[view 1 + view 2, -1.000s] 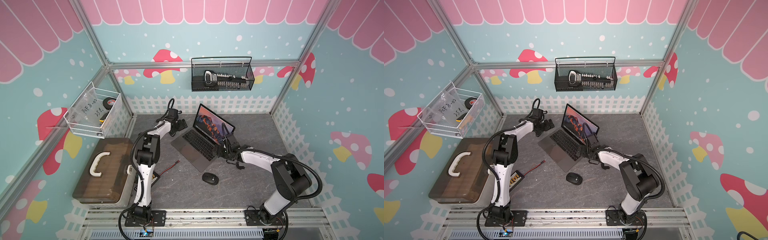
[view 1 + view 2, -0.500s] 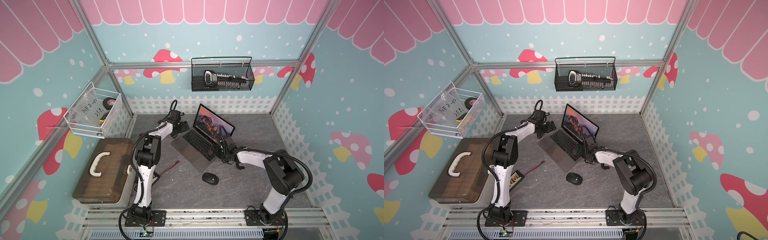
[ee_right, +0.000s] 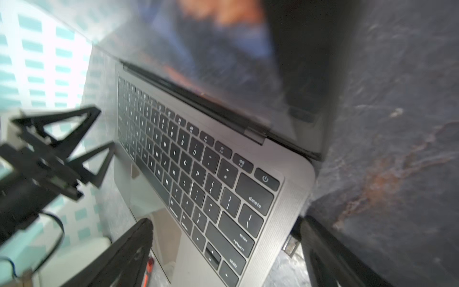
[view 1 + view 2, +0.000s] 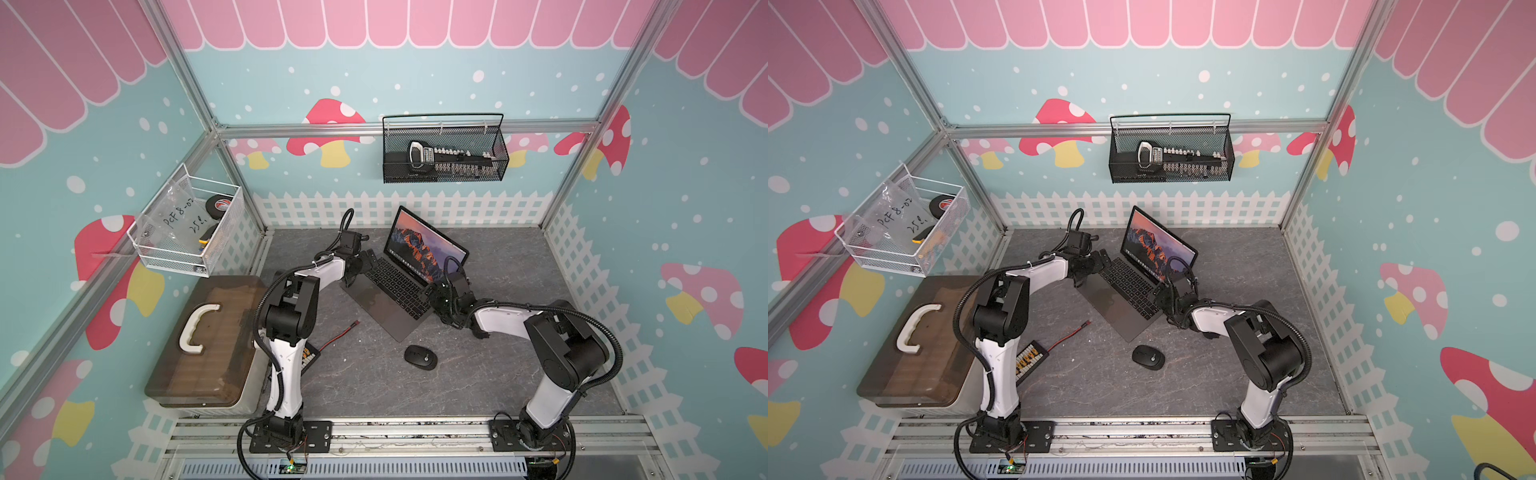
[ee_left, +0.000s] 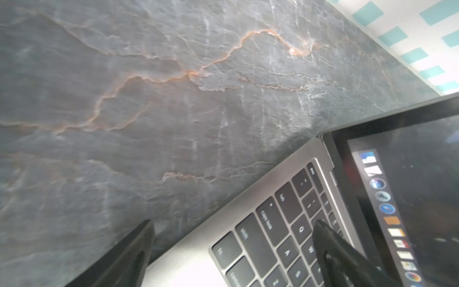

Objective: Insert the wireless mouse receiver into the laptop
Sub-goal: Insert the USB plug into the USB port, then adjust the laptop at the center of the board.

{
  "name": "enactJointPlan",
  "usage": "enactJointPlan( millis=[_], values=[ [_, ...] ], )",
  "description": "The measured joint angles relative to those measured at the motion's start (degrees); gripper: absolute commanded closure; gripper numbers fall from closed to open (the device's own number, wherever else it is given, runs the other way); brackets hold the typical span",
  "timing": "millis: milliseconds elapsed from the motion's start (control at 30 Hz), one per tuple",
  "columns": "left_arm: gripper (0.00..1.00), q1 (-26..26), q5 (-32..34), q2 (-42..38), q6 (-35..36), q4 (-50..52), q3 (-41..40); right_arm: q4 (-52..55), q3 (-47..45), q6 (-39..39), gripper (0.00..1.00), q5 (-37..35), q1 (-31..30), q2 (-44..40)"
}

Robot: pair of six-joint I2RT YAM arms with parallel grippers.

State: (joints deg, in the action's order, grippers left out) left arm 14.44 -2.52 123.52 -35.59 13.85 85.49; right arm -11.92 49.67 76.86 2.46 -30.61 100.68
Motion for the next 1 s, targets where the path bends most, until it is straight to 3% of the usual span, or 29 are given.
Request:
enactJointPlan(
  millis=[167, 367, 500, 767, 867, 1000],
  values=[
    [0.0, -0.02, 2.01, -2.75, -0.55, -3.04, -4.76, 0.04, 1.29, -0.17, 0.06, -1.64, 0.63, 1.05],
    [0.0, 0.81, 3.61, -9.25, -3.28, -2.95, -12.24, 0.66, 2.12, -6.34, 0.05, 1.2, 3.85, 1.77],
    [0.0, 4.7, 2.51, -12.48, -5.03, -2.58, -16.22, 3.5, 6.64, -13.16, 0.05, 4.09, 7.78, 4.63],
    [0.0, 12.96, 1.07, -18.01, -9.68, -2.62, -22.97, 9.05, 16.37, -21.88, 0.05, 4.83, 9.88, 10.73],
    [0.0, 13.6, 0.37, -19.98, -10.54, -1.09, -24.28, 9.16, 15.76, -23.87, 0.06, 4.9, 9.64, 10.1],
    [0.0, 10.14, -0.5, -20.0, -8.94, 6.88, -22.43, 7.21, 8.35, -27.67, 0.05, 4.96, 9.62, 4.15]
  ],
)
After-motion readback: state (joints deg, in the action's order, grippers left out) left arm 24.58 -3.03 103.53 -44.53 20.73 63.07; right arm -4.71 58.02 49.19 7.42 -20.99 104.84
